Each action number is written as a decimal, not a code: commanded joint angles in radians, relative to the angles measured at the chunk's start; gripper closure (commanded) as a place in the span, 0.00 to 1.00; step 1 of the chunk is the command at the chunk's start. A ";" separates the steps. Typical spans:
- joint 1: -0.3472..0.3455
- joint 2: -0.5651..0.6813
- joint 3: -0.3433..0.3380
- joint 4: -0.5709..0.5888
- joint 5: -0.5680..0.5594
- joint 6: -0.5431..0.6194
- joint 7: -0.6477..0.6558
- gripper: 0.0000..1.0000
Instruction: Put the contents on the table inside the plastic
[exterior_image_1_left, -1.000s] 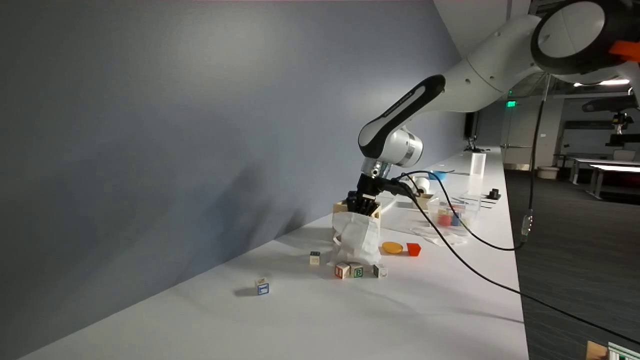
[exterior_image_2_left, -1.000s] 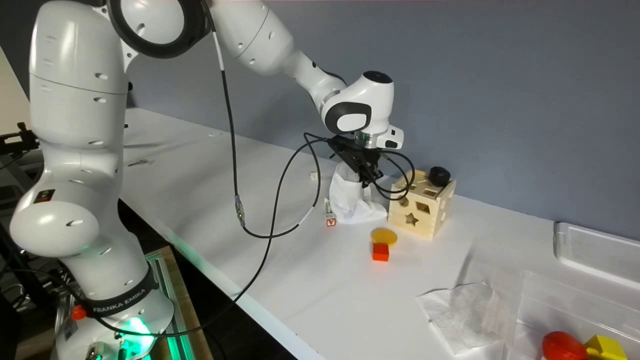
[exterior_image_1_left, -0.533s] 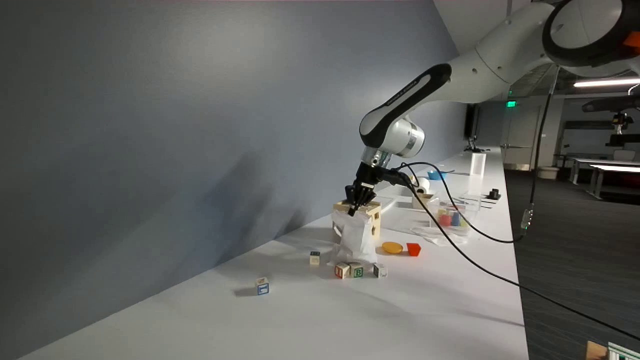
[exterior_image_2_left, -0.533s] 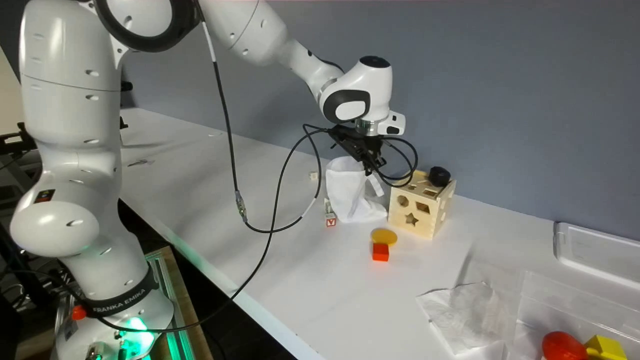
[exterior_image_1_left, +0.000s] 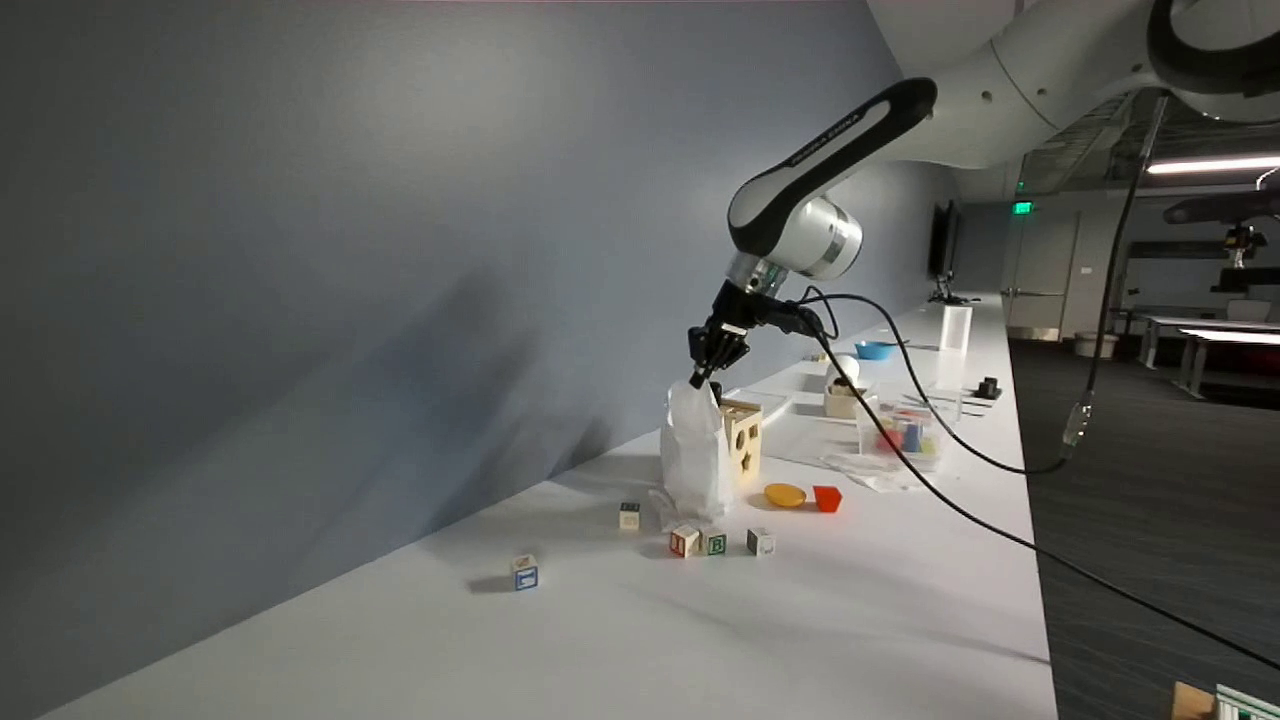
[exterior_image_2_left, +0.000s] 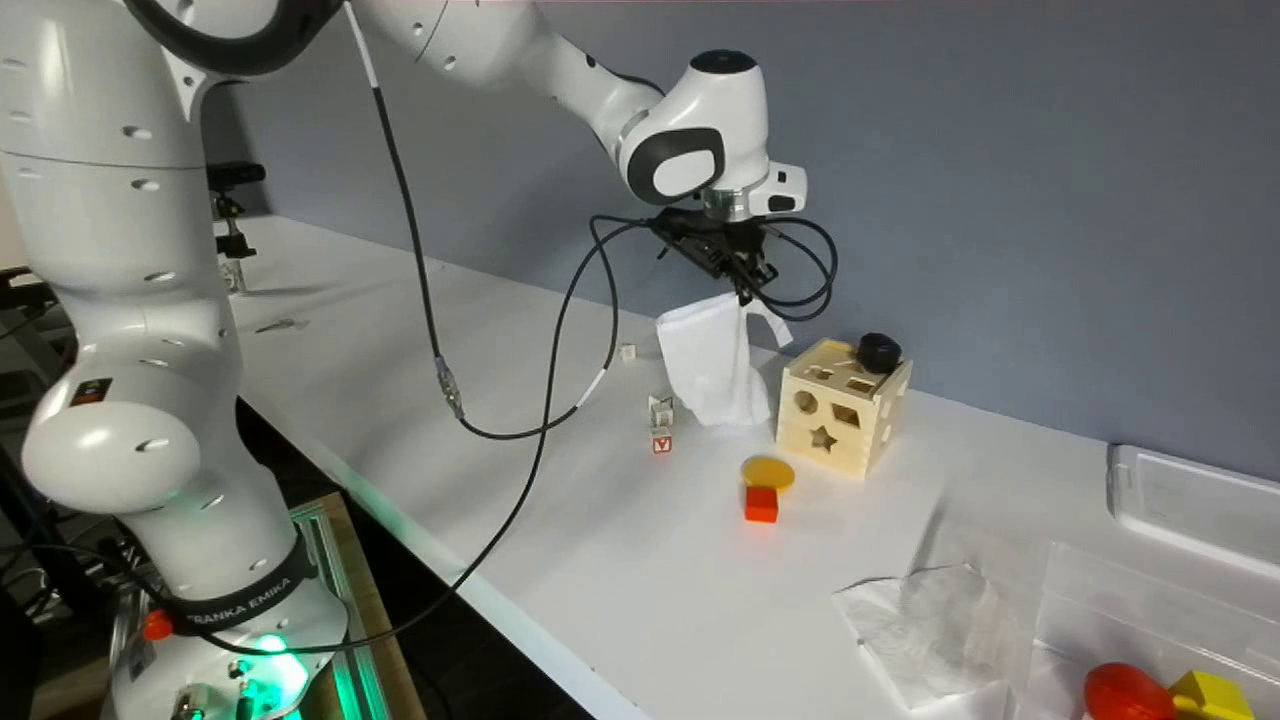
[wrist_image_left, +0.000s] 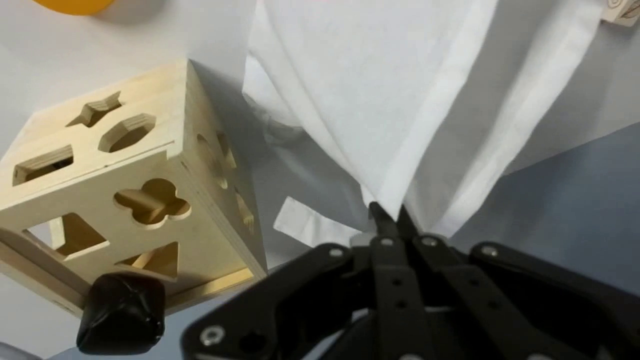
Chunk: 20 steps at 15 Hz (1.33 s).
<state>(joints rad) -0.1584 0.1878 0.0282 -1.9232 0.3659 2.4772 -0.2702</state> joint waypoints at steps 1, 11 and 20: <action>0.012 -0.051 -0.009 -0.054 0.016 0.023 -0.023 1.00; 0.017 -0.017 -0.025 -0.055 -0.006 0.015 0.011 0.67; 0.026 -0.042 -0.027 -0.053 -0.015 -0.073 0.044 0.03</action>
<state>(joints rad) -0.1481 0.1749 0.0137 -1.9621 0.3648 2.4607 -0.2643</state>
